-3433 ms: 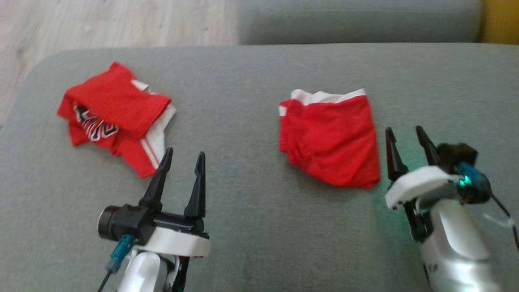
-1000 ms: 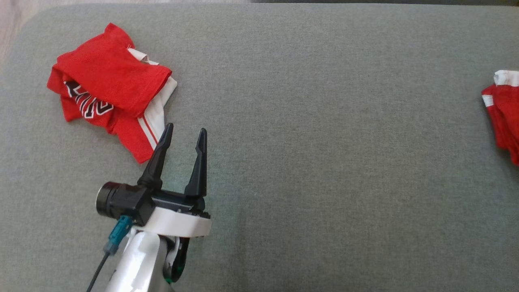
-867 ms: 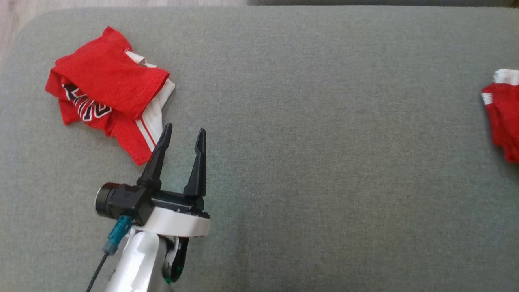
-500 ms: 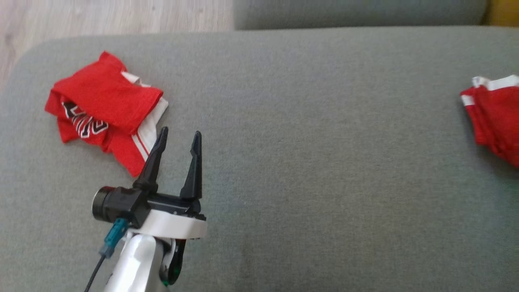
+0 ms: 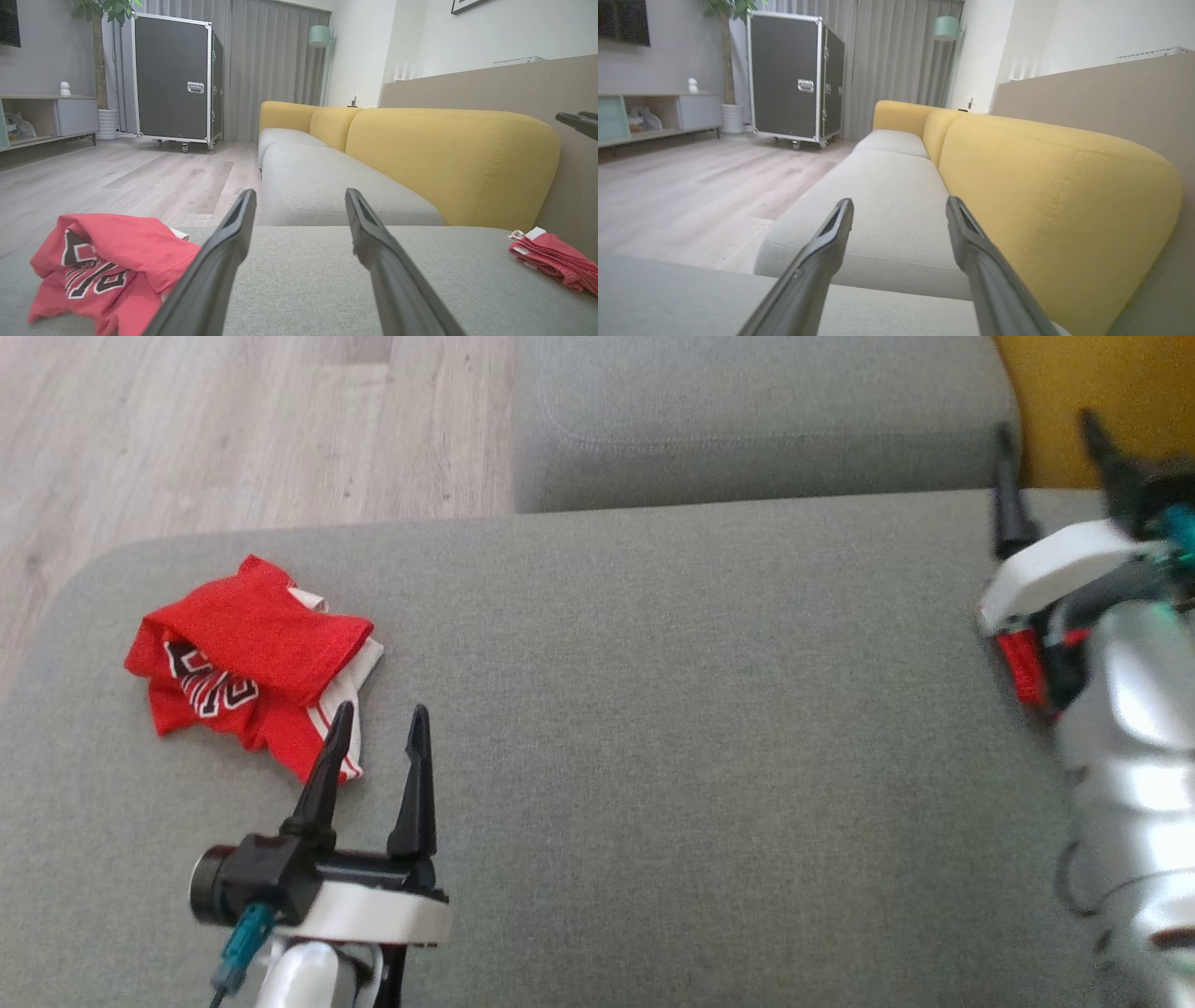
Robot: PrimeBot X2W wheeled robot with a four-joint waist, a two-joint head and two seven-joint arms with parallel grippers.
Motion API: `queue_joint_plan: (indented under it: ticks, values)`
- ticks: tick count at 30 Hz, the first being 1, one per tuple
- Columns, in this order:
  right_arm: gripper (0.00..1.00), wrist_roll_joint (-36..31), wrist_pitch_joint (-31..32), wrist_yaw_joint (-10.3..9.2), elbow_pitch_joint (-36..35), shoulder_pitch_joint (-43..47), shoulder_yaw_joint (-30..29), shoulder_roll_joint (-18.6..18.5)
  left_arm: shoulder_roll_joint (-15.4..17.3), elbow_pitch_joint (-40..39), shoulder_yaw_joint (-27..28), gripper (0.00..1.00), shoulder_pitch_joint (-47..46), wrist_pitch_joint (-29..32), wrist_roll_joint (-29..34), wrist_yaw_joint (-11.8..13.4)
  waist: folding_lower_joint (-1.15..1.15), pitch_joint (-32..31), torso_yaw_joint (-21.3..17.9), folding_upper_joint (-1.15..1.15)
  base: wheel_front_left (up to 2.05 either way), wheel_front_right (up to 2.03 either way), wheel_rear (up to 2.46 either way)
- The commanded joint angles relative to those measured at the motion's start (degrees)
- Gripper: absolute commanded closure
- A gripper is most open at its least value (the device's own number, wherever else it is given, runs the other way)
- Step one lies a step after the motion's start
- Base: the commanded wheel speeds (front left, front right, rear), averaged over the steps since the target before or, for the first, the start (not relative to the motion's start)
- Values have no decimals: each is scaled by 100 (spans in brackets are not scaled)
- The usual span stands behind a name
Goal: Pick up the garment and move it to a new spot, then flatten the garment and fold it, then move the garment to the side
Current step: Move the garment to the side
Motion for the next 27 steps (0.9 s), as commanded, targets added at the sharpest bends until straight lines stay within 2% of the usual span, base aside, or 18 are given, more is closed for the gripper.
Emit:
queue_joint_plan:
  ticks: [1, 4, 8, 13, 19, 27]
  values:
    - [0, 85, -86, 19, -352, 41, 65, 207, 36, -228, 250, 0, -121, -55, 70, 43, 1, -80, -9, 0, 0, 0, 0]
    - [0, 252, -139, 19, -904, 470, 14, 565, 36, -237, 304, 0, -33, -55, 82, 40, 1, -152, -2, 0, 0, 0, 0]
    - [0, 565, -171, 19, -1584, 1215, 12, 783, 36, -248, 326, 0, 57, -55, 87, 53, 1, -212, 26, 0, 0, 0, 0]
    - [0, 1258, -177, 19, -2408, 2309, 345, 811, 36, -231, 319, 0, 130, -55, 73, 74, 1, -246, 83, 0, 0, 0, 0]
    - [0, 1357, -179, 19, -3293, 3445, 410, 813, 36, -212, 394, 0, 232, -55, 24, 103, 1, -245, 75, 0, 0, 0, 0]
    - [0, 1221, -179, 19, -3755, 3844, 468, 814, 36, -297, 487, 0, 341, -55, 20, 135, 1, -208, -15, 0, 0, 0, 0]
